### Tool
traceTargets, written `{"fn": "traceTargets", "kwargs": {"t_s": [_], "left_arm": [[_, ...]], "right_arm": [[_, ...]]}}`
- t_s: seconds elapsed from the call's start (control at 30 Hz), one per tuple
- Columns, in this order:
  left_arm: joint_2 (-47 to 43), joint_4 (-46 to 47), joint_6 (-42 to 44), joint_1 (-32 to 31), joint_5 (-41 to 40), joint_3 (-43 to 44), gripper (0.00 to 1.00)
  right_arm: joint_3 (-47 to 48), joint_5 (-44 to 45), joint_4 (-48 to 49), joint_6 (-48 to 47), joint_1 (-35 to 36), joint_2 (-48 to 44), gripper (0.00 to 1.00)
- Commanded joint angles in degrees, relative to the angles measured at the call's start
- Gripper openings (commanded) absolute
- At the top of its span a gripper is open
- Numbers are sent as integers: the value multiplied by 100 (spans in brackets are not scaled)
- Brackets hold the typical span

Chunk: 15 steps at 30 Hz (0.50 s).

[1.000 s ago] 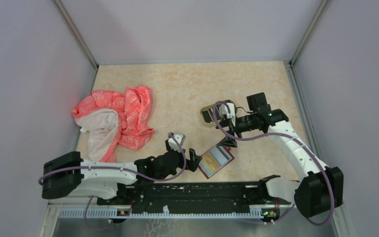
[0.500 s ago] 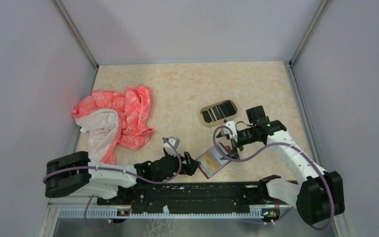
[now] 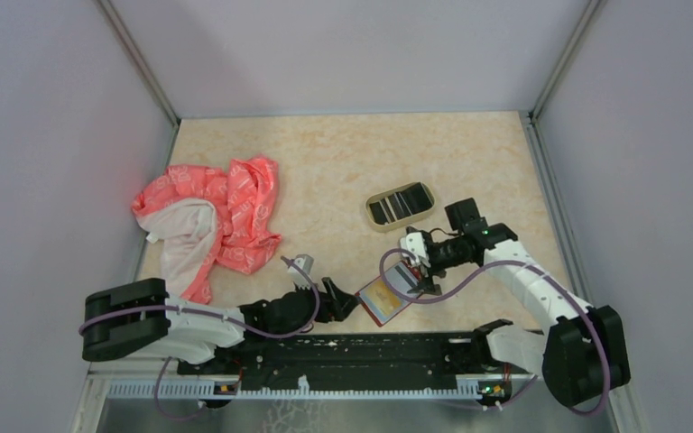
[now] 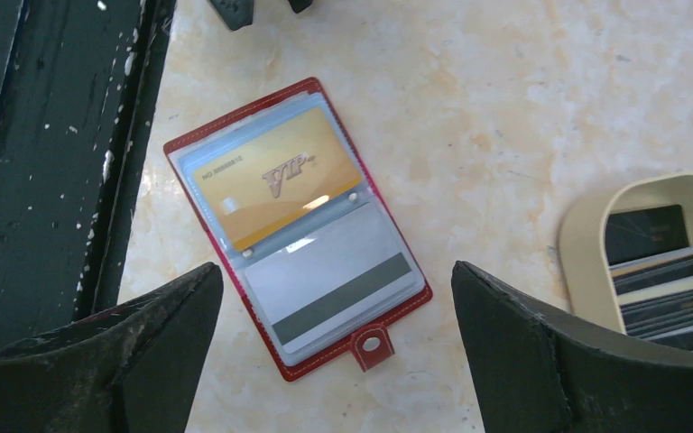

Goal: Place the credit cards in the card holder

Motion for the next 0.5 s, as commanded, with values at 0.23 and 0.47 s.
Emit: {"fn": "traceTargets", "kwargs": {"t_s": [0.23,0.47], "left_arm": [[360,-277,-876,21,268,624,52],[1235,-127,-1344,28,520,1002,49]], "right_arm": [[-112,1032,438,-19,999,514,76],[-184,975,462,-100,1199,595,70]]}}
